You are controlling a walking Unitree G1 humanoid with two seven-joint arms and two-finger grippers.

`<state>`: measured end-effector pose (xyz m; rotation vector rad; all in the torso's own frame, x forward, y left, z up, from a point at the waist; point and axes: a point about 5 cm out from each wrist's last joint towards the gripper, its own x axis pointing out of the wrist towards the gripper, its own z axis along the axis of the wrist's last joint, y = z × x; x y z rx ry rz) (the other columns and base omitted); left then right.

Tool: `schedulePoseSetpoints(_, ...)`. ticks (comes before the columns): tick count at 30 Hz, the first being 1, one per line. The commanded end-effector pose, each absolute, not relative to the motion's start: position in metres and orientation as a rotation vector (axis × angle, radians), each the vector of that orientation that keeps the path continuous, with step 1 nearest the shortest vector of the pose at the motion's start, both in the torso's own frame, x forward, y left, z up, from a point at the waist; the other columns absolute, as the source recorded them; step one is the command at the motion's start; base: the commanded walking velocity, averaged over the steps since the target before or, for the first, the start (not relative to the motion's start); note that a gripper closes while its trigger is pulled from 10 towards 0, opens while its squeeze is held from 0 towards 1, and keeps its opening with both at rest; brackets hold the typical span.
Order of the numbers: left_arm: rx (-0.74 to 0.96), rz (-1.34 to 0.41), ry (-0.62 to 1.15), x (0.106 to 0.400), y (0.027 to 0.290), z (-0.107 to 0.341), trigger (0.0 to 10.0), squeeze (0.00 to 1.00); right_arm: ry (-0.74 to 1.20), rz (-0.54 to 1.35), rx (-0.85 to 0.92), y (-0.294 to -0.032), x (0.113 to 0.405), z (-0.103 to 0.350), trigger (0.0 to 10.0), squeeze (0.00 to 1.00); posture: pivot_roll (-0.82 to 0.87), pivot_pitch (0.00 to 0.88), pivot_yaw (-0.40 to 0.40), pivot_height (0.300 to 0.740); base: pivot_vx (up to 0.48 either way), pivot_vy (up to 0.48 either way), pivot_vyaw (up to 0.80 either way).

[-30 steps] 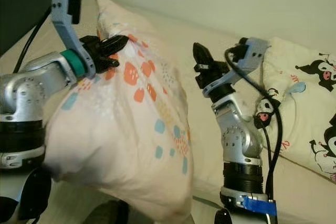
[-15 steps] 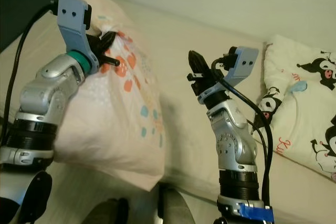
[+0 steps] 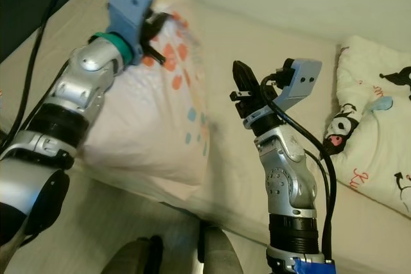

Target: Clean up the room

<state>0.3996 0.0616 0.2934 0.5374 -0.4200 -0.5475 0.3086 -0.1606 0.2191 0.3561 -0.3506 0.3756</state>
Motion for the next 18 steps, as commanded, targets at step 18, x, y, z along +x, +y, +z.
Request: schedulePoseSetpoints(18, 0.945, -0.280, -0.249, 0.421, 0.079, 0.262, 10.0, 0.00, -0.336, 0.357, 0.370, -0.163, 0.301, 0.216, 10.0, 0.00, -0.09, 0.232, 0.061, 0.740, 0.000, 0.000, 0.00)
